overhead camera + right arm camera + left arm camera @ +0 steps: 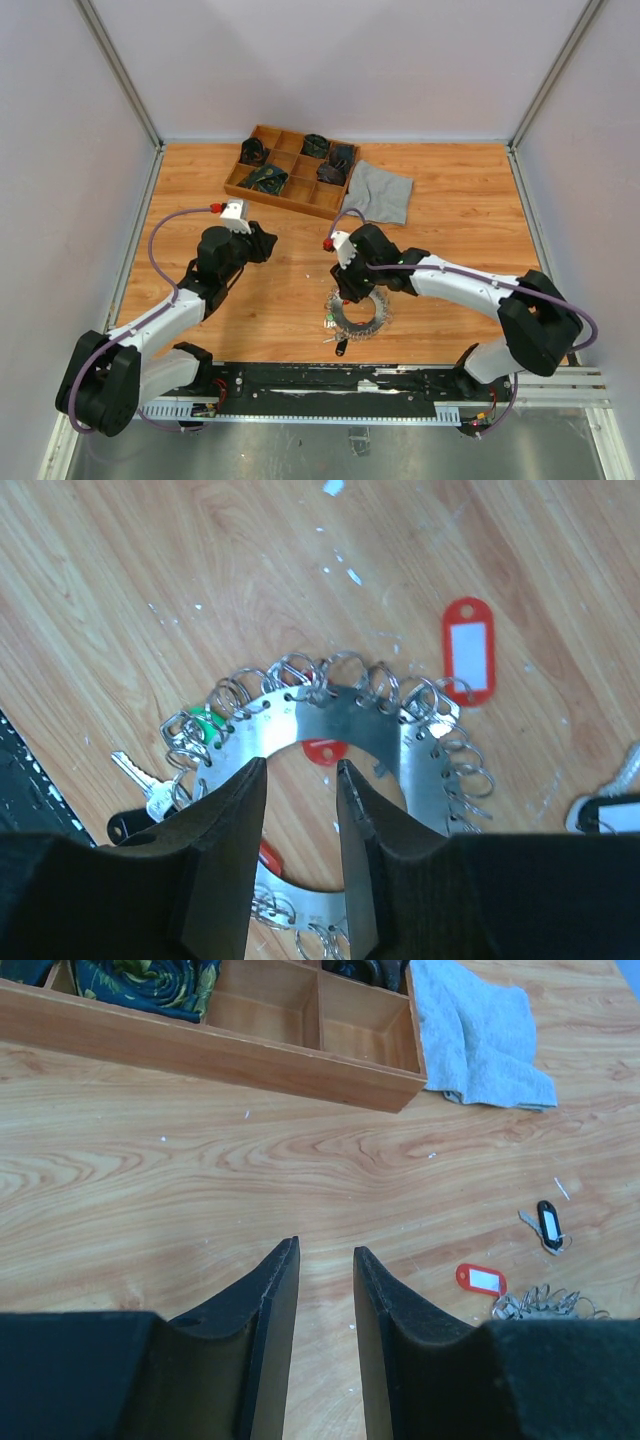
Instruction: Put the keys on the keyring
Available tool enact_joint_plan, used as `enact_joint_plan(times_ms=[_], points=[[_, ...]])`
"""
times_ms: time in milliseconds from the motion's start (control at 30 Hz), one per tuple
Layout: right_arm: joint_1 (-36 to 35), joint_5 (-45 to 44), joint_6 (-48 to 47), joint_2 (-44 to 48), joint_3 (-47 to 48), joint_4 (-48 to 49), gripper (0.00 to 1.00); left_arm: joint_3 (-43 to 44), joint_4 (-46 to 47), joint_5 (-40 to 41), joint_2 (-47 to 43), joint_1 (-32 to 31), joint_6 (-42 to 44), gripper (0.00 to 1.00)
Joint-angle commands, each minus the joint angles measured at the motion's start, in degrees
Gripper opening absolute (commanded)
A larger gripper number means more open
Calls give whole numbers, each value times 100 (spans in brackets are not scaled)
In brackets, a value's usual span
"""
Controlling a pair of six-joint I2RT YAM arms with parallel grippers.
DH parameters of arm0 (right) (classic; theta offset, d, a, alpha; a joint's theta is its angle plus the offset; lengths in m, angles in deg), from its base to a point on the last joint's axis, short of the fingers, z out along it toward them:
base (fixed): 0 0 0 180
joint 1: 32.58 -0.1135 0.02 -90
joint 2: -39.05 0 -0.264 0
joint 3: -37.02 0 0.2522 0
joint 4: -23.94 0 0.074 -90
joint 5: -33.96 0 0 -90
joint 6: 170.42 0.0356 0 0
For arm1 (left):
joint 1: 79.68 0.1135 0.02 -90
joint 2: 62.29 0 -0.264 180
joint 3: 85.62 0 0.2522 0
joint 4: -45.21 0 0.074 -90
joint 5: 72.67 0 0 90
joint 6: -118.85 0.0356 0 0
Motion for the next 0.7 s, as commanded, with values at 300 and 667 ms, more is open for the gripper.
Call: enact_joint_plan(times_ms=[300, 667], points=[[-544, 893, -449, -1079, 806, -31, 35, -72, 53, 110, -17, 46, 68, 34], [-644, 799, -422, -1486, 962, -163, 29, -81, 44, 112, -27, 47, 70, 34]])
